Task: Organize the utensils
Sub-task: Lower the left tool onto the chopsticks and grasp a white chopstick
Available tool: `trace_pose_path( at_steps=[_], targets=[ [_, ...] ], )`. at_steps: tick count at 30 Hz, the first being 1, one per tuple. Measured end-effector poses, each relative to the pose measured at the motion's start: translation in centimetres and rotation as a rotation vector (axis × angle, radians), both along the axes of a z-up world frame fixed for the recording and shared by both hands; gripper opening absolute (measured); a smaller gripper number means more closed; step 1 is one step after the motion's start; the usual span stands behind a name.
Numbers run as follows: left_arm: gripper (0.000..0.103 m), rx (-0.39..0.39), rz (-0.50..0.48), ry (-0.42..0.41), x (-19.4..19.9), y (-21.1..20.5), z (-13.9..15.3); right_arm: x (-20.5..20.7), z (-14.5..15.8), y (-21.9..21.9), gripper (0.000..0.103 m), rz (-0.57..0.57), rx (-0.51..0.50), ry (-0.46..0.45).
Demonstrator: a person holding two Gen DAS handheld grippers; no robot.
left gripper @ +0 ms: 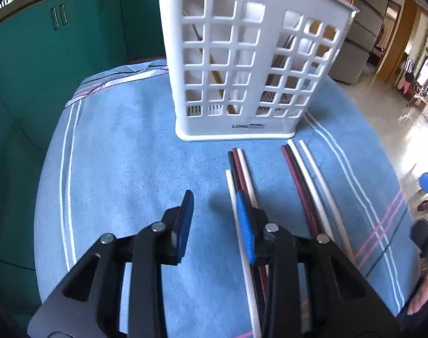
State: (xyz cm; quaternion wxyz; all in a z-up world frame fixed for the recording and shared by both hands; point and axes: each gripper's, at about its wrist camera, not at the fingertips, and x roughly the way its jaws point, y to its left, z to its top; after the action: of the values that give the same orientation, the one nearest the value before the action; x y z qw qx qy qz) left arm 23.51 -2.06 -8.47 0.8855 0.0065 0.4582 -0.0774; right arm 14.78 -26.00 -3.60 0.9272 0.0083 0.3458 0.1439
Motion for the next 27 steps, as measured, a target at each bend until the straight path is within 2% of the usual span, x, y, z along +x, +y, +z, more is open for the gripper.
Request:
trace_pose_path(
  at_steps=[7,10,12,14,15,16,19,23,27],
  targets=[
    [0.030,-0.002,-0.002,0.028,1.5,-0.6,-0.9,-0.1,0.0,-0.3,0.090,0.001,0.015,0.009],
    [0.031,0.057,-0.010,0.020,1.9,-1.5,-1.1,0.0,-0.1,-0.2,0.090,0.002,0.012,0.012],
    [0.031,0.066,-0.009,0.020,2.0,-1.4,-1.2,0.0,-0.1,0.1,0.090,0.009,-0.003,0.011],
    [0.022,0.066,0.009,0.017,2.1,-1.1,-1.2,0.2,-0.2,0.5,0.090,0.009,-0.021,0.010],
    [0.010,0.072,0.018,0.013,2.1,-0.9,-1.1,0.3,-0.3,0.7,0.090,0.013,-0.029,0.010],
    [0.007,0.083,0.017,0.011,2.2,-0.6,-1.2,0.5,-0.2,0.9,0.090,0.013,-0.043,0.006],
    [0.006,0.097,0.010,0.002,2.2,0.2,-1.2,1.7,-0.2,1.4,0.090,0.002,-0.074,0.003],
    [0.004,0.076,0.058,-0.037,1.8,2.0,-0.7,4.2,-0.5,2.2,0.088,0.009,-0.115,0.024],
    [0.004,0.013,0.079,-0.128,-0.8,3.9,2.8,7.5,-1.5,3.4,0.079,0.015,-0.144,0.072]
  ],
)
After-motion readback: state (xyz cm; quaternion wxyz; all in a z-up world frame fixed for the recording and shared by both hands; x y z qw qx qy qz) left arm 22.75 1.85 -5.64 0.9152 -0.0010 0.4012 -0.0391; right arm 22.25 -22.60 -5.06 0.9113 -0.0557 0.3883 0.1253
